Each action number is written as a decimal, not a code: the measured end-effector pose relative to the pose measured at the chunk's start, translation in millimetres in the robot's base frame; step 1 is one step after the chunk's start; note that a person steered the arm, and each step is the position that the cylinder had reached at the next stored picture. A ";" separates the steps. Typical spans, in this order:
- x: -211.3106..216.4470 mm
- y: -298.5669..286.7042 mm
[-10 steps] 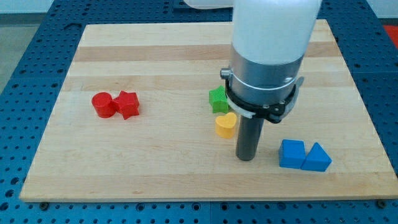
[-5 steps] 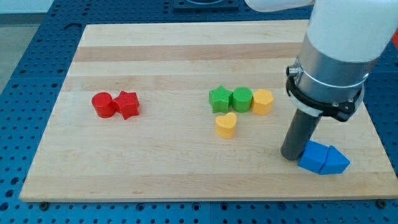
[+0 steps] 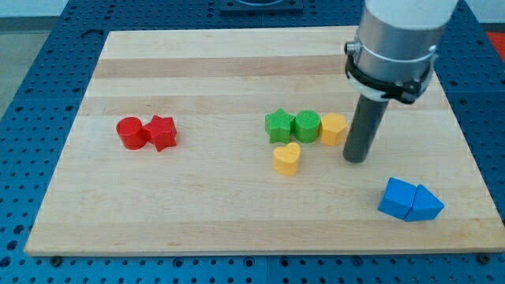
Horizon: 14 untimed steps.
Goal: Move hexagon to the top right of the board
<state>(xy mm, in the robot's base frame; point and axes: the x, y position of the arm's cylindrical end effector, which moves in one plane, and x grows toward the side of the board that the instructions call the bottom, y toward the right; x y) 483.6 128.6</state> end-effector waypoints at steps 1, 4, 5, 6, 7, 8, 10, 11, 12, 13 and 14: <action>-20.8 -12.3; -49.5 -32.9; -83.1 -33.0; -117.5 -33.1; -153.8 -33.1; -190.8 -33.1; -205.1 -81.2; -222.7 -107.7; -225.0 -80.3; -225.0 -48.3; -225.0 -26.4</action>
<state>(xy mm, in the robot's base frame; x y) 258.6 102.2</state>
